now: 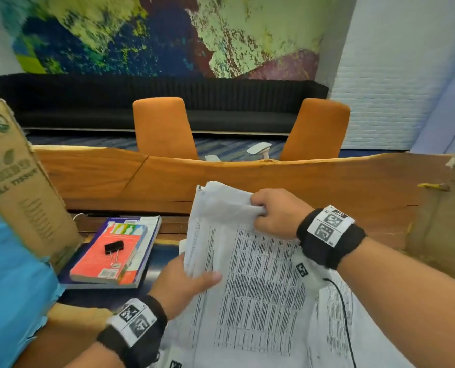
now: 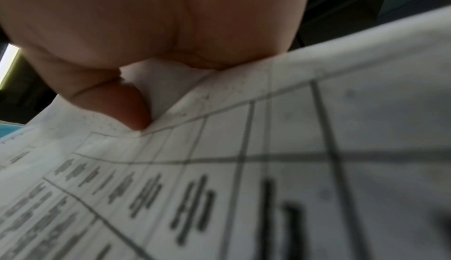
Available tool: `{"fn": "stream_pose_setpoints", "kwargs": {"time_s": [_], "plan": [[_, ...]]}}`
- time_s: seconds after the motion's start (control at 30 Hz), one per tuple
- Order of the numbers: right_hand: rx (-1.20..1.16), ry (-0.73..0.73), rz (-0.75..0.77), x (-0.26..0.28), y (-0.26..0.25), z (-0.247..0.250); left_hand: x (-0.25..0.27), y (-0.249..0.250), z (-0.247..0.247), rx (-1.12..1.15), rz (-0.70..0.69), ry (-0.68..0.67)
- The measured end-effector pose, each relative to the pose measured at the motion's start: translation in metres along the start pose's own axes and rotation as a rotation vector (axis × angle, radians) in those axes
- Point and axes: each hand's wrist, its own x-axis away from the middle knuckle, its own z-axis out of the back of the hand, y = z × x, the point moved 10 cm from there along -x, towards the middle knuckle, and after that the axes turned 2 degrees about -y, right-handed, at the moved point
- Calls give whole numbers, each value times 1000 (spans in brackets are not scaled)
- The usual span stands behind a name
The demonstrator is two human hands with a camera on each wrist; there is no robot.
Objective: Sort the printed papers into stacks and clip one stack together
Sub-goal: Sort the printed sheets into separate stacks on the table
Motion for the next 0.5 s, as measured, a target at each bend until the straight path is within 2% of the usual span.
{"fn": "stream_pose_setpoints", "kwargs": {"time_s": [0.13,0.23,0.3,0.33,0.4,0.43,0.47,0.5], "plan": [[94,68,29,-6,-3,4,-5,-8,9,-51,39,229],[150,374,-94,10,20,16,-4,-9,16,-38,33,257],[-121,529,-338,34,70,8,-5,-10,27,-3,43,278],[-366,526,-464,47,92,-8,-5,-10,31,25,47,281],[-927,389,-633,58,119,-71,-6,-7,30,63,43,268],[-1155,278,-683,60,115,-103,-6,-7,28,60,41,267],[-1283,210,-689,61,106,-124,-7,-8,23,49,45,268],[-1308,190,-674,59,99,-135,-9,-9,15,51,50,263]]}}
